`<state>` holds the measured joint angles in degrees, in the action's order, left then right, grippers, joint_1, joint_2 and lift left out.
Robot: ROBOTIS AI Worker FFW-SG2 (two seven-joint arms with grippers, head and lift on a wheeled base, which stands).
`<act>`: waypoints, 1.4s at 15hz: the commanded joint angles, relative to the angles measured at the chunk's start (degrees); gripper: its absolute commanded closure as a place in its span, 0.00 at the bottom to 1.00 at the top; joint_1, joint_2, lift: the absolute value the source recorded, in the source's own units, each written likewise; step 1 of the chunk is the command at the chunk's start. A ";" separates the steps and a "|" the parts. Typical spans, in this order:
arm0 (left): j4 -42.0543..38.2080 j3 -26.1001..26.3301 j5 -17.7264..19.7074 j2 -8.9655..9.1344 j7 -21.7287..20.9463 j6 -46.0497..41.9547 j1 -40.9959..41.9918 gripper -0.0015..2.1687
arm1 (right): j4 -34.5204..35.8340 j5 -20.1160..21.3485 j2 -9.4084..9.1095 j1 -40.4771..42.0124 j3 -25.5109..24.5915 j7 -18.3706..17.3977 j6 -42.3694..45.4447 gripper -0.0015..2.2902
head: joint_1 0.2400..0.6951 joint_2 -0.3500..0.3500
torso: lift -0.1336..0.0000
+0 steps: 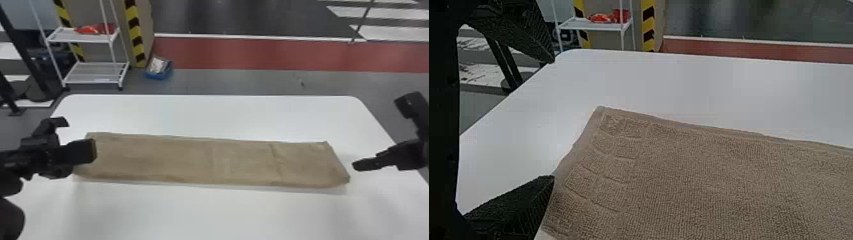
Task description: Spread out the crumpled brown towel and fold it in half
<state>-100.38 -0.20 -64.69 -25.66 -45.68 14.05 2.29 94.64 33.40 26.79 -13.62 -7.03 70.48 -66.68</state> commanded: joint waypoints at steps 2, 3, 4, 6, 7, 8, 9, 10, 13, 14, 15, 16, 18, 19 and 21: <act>-1.31 -0.68 0.00 0.00 -0.55 -0.02 0.97 0.03 | 0.73 0.00 -0.07 0.70 0.09 0.00 -0.08 0.04 | 1.00 0.44 | 0.07; -1.39 -0.76 0.00 0.00 -1.08 -0.02 1.05 0.03 | 0.73 0.00 -0.07 0.87 -0.09 0.00 -0.08 0.04 | 1.00 0.44 | 0.07; -1.48 -0.85 0.00 0.00 -1.16 -0.02 1.05 0.03 | 0.73 0.00 -0.07 0.87 0.00 0.00 -0.08 0.04 | 1.00 0.44 | 0.07; -1.66 -0.85 0.00 0.00 -1.16 -0.02 1.14 0.03 | 0.73 0.00 -0.07 0.96 0.17 0.09 -0.08 0.04 | 1.00 0.44 | 0.07; -1.83 -0.85 0.00 0.00 -1.43 -0.02 1.14 0.03 | 0.73 0.00 -0.07 0.96 0.17 0.09 -0.08 0.04 | 1.00 0.44 | 0.07; -2.10 -0.94 0.00 0.00 -1.78 -0.02 1.23 0.03 | 0.73 0.00 -0.07 0.96 0.26 0.18 -0.08 0.04 | 1.00 0.44 | 0.07; -2.36 -0.94 0.00 0.00 -1.96 -0.02 1.23 0.03 | 0.73 0.00 -0.07 0.96 0.26 0.18 -0.08 0.04 | 1.00 0.44 | 0.07; -2.45 -1.03 0.00 0.00 -2.13 -0.02 1.32 0.03 | 0.73 0.00 -0.07 0.96 0.26 0.18 -0.08 0.04 | 1.00 0.44 | 0.07; -2.54 -0.94 0.00 0.00 -2.39 -0.02 1.58 0.03 | 0.90 0.00 -0.07 1.31 0.09 0.18 -0.08 0.04 | 1.00 0.44 | 0.07; -2.54 -0.94 0.00 0.00 -2.66 -0.02 1.58 0.03 | 1.08 0.00 -0.07 1.40 0.00 0.18 -0.08 0.04 | 1.00 0.44 | 0.07; -2.54 -0.94 0.00 0.00 -2.66 -0.02 1.67 0.03 | 1.16 0.00 -0.07 1.49 -0.09 0.18 -0.08 0.04 | 1.00 0.44 | 0.07; -2.63 -0.94 0.00 0.00 -2.66 -0.02 1.67 0.03 | 1.34 0.00 -0.07 1.49 -0.09 0.18 -0.08 0.04 | 1.00 0.44 | 0.07; -2.89 -0.94 0.00 0.00 -2.75 -0.02 1.67 0.03 | 1.69 0.00 0.01 1.58 0.09 0.36 -0.43 0.04 | 1.00 0.44 | 0.07; -2.98 -0.94 0.00 0.00 -2.75 -0.02 1.76 0.03 | 2.22 0.00 -0.07 1.67 0.17 0.36 -0.79 0.04 | 1.00 0.44 | 0.07; -3.15 -1.03 0.00 0.00 -2.75 -0.02 1.93 0.03 | 2.48 0.00 -0.07 1.93 0.17 0.36 -0.96 0.04 | 1.00 0.44 | 0.07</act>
<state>-103.38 -1.17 -64.69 -25.66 -48.43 14.03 4.08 96.92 33.40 26.79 -11.85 -6.87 70.85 -67.51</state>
